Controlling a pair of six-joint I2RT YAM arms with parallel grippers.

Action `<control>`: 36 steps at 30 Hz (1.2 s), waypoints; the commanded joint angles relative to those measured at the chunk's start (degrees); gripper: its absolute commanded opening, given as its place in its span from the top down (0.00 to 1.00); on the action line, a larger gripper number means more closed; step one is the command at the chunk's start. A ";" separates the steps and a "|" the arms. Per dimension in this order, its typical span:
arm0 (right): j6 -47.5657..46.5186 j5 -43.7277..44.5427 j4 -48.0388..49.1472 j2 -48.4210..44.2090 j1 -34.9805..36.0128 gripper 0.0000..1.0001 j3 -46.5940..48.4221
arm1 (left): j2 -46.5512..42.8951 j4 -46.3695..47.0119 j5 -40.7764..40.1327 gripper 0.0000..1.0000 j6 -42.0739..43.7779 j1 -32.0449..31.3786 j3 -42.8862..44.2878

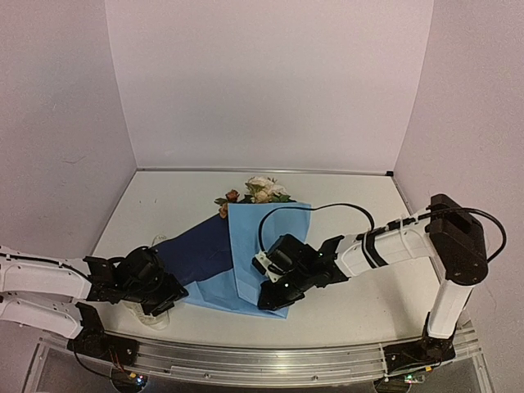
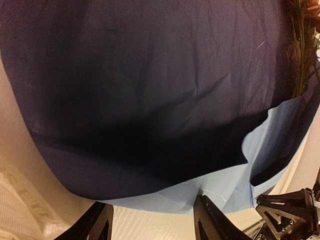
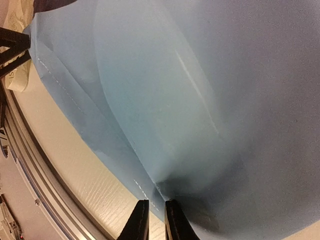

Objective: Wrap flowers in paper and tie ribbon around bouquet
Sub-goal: Pick up the two-thirds-folded wrapping paper from the center of the board.

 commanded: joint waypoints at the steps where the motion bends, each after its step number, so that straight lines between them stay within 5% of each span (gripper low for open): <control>1: 1.04 3.14 1.48 1.75 -0.43 0.89 1.79 | 3.47 6.33 -2.18 0.48 0.91 1.23 0.29; 9: 3.47 4.01 2.33 3.67 -1.12 0.89 3.66 | 5.31 7.11 0.00 0.81 6.66 6.35 0.39; 15: 5.98 4.44 1.14 5.00 -1.18 0.88 8.04 | 3.57 6.35 -0.52 0.96 10.90 6.50 1.29; 26: 6.41 8.24 -5.76 10.34 1.12 0.87 14.32 | 0.17 6.71 0.00 1.00 20.27 6.36 4.69; 36: 0.29 15.90 -12.64 12.26 4.91 0.72 17.98 | 1.00 6.12 1.21 1.00 22.13 6.37 6.55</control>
